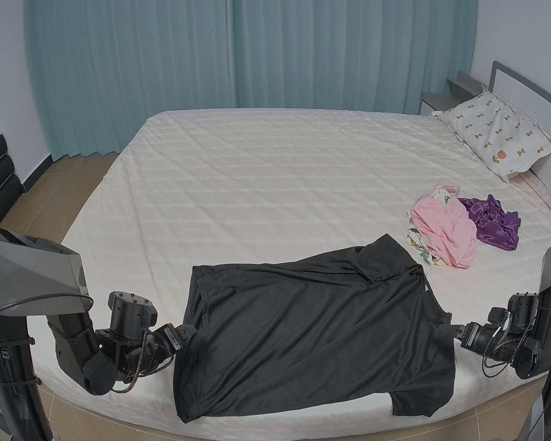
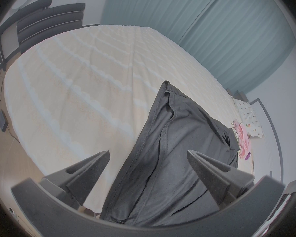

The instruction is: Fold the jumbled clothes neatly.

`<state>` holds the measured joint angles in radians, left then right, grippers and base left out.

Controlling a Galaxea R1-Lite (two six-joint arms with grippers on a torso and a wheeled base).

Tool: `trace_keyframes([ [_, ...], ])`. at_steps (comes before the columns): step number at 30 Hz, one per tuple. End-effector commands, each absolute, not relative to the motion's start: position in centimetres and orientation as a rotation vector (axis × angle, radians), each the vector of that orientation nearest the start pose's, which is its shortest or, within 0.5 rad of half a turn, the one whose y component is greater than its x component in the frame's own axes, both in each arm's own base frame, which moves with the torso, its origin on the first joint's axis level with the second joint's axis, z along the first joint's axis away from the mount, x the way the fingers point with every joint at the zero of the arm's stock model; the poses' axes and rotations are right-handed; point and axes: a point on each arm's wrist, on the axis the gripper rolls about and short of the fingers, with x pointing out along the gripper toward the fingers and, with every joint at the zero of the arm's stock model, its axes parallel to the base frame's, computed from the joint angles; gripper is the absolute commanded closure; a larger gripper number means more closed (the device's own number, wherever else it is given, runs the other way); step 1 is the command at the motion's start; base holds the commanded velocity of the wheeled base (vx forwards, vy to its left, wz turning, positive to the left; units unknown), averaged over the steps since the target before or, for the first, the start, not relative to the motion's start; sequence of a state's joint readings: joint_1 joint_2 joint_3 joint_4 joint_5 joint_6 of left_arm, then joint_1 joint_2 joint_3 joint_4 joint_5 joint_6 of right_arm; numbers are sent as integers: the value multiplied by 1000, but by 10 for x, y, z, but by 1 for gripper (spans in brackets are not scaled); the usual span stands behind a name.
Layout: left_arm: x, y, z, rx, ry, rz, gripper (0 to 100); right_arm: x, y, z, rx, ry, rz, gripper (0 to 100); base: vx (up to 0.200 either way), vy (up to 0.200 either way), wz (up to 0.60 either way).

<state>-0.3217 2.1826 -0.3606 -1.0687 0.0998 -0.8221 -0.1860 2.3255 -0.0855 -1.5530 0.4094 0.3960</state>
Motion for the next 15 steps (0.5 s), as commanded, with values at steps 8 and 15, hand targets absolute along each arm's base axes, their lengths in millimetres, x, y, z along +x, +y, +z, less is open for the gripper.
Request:
trace_keyframes([
  [8, 264, -86, -17, -619, 785, 106, 0, 232, -32, -30, 578, 697, 92, 0, 150, -75, 0],
  [15, 263, -86, -18, -615, 791, 107, 0, 232, -32, -30, 578, 697, 92, 0, 0, 0, 0],
])
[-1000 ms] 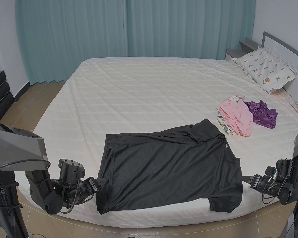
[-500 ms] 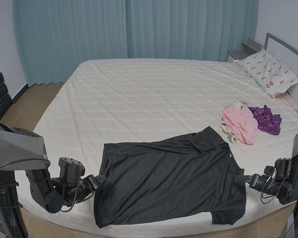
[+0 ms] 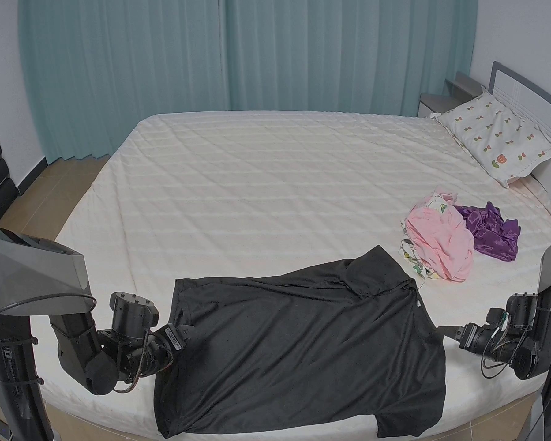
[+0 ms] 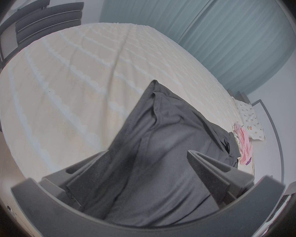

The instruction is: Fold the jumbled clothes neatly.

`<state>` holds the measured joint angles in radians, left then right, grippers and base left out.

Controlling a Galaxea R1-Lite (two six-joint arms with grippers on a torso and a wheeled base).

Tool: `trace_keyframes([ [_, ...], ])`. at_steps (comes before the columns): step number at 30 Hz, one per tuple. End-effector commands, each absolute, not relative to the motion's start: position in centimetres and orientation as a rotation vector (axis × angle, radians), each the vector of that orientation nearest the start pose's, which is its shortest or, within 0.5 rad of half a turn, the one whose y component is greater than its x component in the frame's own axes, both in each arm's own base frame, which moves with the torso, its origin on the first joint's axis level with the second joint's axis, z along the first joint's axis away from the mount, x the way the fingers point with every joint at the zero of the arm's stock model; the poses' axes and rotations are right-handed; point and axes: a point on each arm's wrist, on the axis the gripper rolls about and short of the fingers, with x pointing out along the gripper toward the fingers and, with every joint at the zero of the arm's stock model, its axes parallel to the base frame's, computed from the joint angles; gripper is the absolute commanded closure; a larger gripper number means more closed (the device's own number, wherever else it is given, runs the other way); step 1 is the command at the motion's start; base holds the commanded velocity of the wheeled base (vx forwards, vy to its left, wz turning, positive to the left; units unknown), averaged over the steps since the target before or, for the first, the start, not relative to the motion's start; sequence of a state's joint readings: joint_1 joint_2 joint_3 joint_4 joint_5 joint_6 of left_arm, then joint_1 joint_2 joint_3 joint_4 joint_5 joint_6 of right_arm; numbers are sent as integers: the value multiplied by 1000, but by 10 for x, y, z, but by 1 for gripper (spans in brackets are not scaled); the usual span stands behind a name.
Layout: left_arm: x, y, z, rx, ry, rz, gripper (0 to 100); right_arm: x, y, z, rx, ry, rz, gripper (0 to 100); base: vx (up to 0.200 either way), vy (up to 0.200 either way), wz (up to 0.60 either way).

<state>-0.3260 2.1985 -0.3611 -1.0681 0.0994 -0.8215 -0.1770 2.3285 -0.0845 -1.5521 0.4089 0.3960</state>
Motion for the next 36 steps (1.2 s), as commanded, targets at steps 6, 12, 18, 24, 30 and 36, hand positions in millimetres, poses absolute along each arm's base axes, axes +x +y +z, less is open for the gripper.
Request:
trace_keyframes([
  [6, 265, -87, -16, -623, 775, 106, 0, 232, -32, -30, 578, 697, 95, 0, 0, 0, 0],
  [12, 276, -90, -8, -649, 695, 76, 0, 232, -29, -30, 575, 704, 103, 0, 0, 0, 0],
  [18, 317, -94, -3, -661, 626, 75, 0, 232, -26, -30, 575, 710, 112, 0, 0, 0, 0],
  [24, 368, -82, -20, -640, 646, 144, 0, 232, -24, -30, 594, 716, 113, 0, 0, 0, 0],
  [30, 393, -73, -38, -600, 632, 157, 0, 232, -24, -30, 595, 716, 112, 0, 0, 0, 0],
  [36, 410, -76, -43, -604, 601, 143, 0, 232, -24, -30, 595, 714, 113, 0, 0, 0, 0],
])
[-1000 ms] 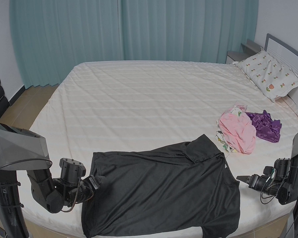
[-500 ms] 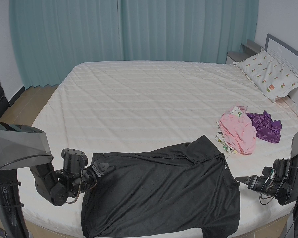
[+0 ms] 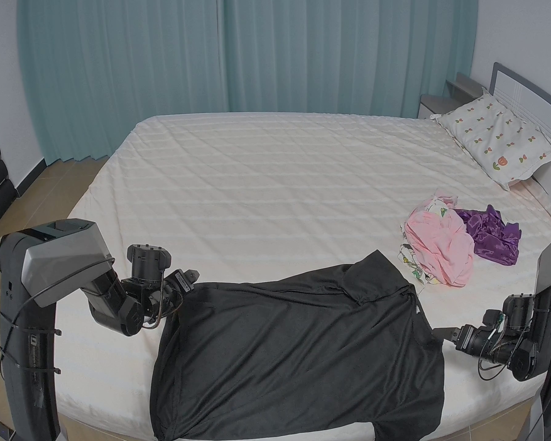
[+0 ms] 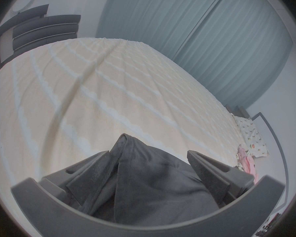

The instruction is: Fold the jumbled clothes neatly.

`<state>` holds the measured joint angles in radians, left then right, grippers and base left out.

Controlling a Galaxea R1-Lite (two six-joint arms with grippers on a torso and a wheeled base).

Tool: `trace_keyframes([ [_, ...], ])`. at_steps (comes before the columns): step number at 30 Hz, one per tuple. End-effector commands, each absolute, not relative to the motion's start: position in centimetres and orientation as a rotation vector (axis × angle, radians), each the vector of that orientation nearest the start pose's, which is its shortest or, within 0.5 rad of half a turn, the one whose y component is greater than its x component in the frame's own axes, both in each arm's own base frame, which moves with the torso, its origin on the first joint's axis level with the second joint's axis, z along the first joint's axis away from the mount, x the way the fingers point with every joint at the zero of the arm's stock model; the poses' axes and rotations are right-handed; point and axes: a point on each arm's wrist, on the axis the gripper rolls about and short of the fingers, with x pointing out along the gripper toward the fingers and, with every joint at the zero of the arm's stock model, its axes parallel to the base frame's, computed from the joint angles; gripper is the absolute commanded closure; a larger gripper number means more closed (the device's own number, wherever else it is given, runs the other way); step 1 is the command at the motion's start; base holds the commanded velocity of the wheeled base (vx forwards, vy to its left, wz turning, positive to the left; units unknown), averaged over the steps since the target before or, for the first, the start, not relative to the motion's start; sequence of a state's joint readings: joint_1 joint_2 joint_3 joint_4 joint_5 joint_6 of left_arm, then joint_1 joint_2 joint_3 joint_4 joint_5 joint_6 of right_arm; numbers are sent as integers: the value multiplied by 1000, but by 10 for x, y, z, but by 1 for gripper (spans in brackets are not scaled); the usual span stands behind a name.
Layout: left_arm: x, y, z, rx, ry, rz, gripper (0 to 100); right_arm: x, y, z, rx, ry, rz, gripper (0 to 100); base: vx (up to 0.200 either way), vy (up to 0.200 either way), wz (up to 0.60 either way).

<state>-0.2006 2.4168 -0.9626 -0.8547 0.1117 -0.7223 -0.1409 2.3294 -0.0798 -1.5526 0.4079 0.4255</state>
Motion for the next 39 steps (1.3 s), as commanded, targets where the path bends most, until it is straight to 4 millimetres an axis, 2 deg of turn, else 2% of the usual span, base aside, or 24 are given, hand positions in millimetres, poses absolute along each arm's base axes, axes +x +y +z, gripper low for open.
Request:
trace_keyframes([
  [1, 413, -76, -44, -605, 597, 142, 0, 232, -24, -30, 595, 714, 113, 0, 0, 0, 0],
  [4, 418, -77, -48, -607, 592, 138, 0, 233, -24, -30, 595, 714, 113, 0, 0, 0, 0],
  [5, 420, -78, -48, -609, 586, 136, 100, 233, -24, -30, 595, 714, 113, 0, 0, 0, 0],
  [8, 421, -77, -47, -613, 579, 137, 100, 233, -24, -31, 596, 715, 111, 0, 0, 0, 0],
  [13, 424, -64, -43, -626, 551, 168, 100, 232, -24, -33, 597, 726, 110, 0, 0, 0, 0],
  [21, 454, -42, -24, -728, 400, 229, 100, 233, -24, -33, 597, 725, 110, 0, 0, 0, 0],
  [26, 462, -32, -31, -743, 387, 239, 100, 233, -24, -33, 596, 723, 109, 0, 0, 0, 0],
  [34, 463, -32, -38, -739, 395, 243, 100, 234, -24, -32, 607, 717, 107, 0, 0, 0, 0],
  [35, 464, -32, -37, -740, 391, 241, 0, 236, -23, -30, 616, 707, 108, 0, 0, 0, 0],
  [39, 467, -30, -36, -746, 375, 243, 0, 245, -18, -16, 679, 643, 109, 0, 0, 0, 0],
])
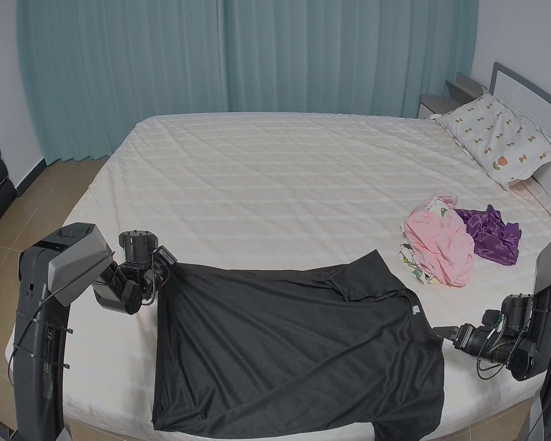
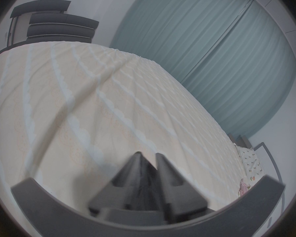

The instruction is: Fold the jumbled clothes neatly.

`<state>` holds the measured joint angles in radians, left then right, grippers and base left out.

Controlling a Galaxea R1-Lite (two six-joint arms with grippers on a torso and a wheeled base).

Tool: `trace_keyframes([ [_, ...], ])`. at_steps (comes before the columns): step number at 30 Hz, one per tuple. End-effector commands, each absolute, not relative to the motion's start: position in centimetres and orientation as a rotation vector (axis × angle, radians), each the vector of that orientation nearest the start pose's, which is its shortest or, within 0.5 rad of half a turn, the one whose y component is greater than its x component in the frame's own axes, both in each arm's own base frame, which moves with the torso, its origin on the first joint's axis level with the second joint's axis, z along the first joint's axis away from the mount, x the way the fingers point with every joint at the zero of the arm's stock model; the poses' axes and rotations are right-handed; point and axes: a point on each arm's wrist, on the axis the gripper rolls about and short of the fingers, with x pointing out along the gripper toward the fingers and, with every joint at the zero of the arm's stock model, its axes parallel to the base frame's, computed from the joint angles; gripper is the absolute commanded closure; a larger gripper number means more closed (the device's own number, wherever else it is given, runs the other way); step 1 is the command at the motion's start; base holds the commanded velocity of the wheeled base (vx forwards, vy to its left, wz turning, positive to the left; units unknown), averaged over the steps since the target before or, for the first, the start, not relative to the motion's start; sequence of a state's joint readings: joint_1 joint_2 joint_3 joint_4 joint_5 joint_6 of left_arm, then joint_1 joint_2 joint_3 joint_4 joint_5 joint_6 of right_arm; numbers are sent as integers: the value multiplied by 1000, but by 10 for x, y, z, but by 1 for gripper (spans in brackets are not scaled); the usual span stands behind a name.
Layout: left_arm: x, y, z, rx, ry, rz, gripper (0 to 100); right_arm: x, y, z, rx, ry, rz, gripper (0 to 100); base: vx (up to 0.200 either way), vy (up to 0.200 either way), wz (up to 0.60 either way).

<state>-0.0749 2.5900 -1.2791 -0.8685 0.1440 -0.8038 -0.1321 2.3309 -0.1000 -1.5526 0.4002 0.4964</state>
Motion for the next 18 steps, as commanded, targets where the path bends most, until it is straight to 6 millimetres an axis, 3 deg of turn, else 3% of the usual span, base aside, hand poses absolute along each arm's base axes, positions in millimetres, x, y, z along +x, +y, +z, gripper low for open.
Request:
trace_keyframes([
  [1, 467, -29, -34, -748, 368, 243, 0, 247, -17, -12, 711, 625, 106, 0, 0, 0, 0],
  [3, 466, -27, -32, -753, 359, 245, 0, 251, -13, -6, 751, 603, 105, 0, 0, 0, 0],
  [4, 464, -24, -24, -786, 331, 250, 0, 268, -2, 0, 821, 548, 94, 0, 0, 0, 0],
  [7, 455, -23, -11, -820, 325, 247, 0, 287, 11, 1, 829, 495, 68, 0, 0, 0, 0],
  [11, 434, -24, 10, -838, 342, 206, 0, 318, 40, -3, 791, 468, 54, 0, 0, 0, 0],
  [14, 418, -23, 21, -856, 329, 194, 0, 335, 70, -17, 766, 512, 79, 0, 0, 0, 0],
  [16, 417, -24, 21, -856, 330, 191, 0, 336, 70, -18, 765, 513, 76, 0, 0, 0, 0],
  [18, 395, -26, 28, -853, 362, 182, 0, 355, 97, -29, 739, 524, 95, 0, 0, 0, 0],
])
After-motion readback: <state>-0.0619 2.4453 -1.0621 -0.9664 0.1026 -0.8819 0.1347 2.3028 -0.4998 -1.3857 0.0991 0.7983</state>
